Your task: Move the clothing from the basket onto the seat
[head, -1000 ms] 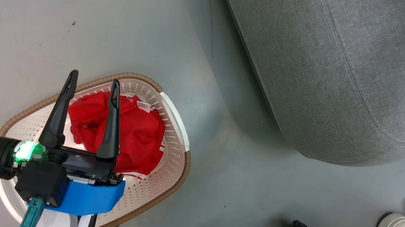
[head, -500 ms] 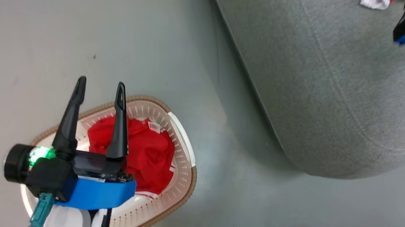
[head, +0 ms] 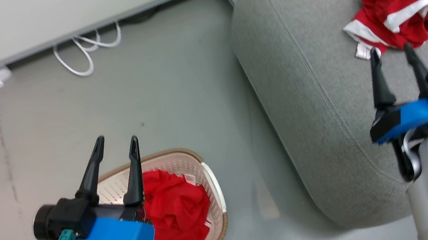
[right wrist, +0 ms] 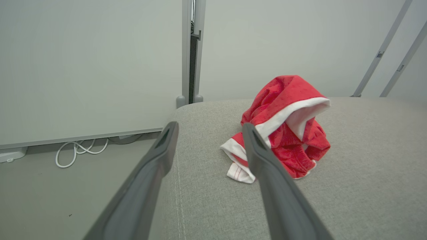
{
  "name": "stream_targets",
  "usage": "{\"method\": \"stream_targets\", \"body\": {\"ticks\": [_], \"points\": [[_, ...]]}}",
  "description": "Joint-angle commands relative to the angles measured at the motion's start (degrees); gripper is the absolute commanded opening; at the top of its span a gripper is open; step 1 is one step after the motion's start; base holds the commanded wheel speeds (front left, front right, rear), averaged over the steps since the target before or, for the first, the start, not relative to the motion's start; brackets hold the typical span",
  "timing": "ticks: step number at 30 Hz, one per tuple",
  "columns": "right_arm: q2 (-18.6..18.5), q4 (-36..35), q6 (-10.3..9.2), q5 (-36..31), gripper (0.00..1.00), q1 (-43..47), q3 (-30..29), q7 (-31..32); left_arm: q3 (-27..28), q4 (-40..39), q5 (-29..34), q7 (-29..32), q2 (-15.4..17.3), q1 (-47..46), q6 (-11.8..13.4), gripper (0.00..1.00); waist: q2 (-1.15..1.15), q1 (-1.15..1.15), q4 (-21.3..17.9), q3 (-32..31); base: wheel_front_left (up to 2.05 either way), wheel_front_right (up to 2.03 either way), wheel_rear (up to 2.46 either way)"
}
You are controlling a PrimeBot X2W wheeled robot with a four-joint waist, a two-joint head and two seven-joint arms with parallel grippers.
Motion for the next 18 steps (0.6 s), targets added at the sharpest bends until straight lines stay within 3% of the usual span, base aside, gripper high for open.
{"method": "stream_targets", "body": {"ticks": [1,6,18], "points": [[0.5,-1.4,0.02,0.7,1.00,2.9,0.8,-0.2,0.8,0.7,-0.3,-0.2,-0.4,1.3,-0.1,1.00,0.00,0.02,2.7,-4.8,0.00,0.00,0.00],[1.2,-4.8,0.02,1.2,1.00,9.8,3.8,-0.2,2.8,3.5,0.0,-0.2,-1.5,4.4,-0.1,1.00,0.00,0.02,5.3,-9.8,0.00,0.00,0.00],[2.2,-17.7,0.03,3.1,1.00,25.7,3.9,2.4,6.7,8.3,0.0,-0.2,-3.1,7.7,-0.1,1.00,0.00,0.02,13.8,-16.2,0.00,0.00,0.00]]}}
